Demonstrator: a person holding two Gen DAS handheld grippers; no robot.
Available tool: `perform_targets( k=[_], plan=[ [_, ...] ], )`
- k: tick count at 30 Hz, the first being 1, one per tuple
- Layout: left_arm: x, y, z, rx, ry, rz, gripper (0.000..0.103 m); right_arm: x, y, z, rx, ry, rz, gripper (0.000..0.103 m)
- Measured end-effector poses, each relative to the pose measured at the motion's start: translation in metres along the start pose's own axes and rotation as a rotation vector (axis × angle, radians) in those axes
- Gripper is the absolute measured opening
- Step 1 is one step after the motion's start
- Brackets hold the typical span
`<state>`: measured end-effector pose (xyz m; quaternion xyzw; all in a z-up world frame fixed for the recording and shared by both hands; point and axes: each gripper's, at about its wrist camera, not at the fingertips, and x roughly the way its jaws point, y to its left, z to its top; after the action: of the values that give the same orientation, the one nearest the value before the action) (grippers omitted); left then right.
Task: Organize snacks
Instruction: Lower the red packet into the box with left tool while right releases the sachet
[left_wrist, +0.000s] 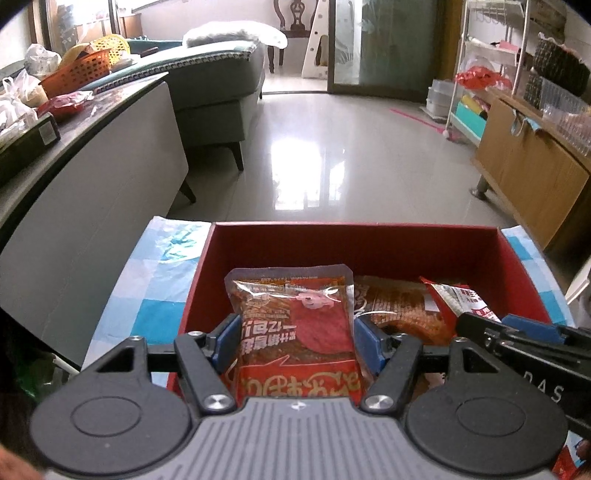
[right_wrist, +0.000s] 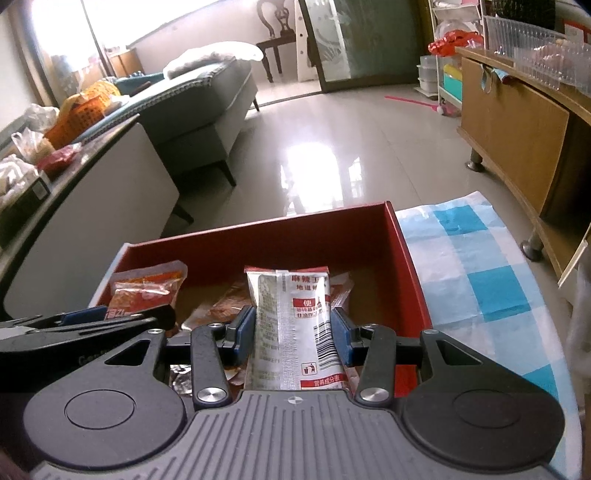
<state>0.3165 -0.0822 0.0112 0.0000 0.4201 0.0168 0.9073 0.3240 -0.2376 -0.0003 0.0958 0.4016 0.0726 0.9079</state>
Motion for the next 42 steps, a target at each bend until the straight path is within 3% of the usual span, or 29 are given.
perform_targets(
  k=[14, 31, 42],
  plan=[
    [0.002, 0.002, 0.004, 0.002, 0.017, -0.003, 0.063, 0.013, 0.005, 0.003, -0.042, -0.002, -0.022, 0.057],
    [-0.036, 0.011, -0.003, -0.013, 0.004, -0.032, 0.063, -0.024, 0.015, 0.004, -0.058, -0.036, -0.029, 0.059],
    [-0.065, 0.028, -0.026, -0.015, 0.021, -0.047, 0.063, -0.049, 0.028, -0.017, -0.065, -0.02, -0.014, 0.06]
  ],
)
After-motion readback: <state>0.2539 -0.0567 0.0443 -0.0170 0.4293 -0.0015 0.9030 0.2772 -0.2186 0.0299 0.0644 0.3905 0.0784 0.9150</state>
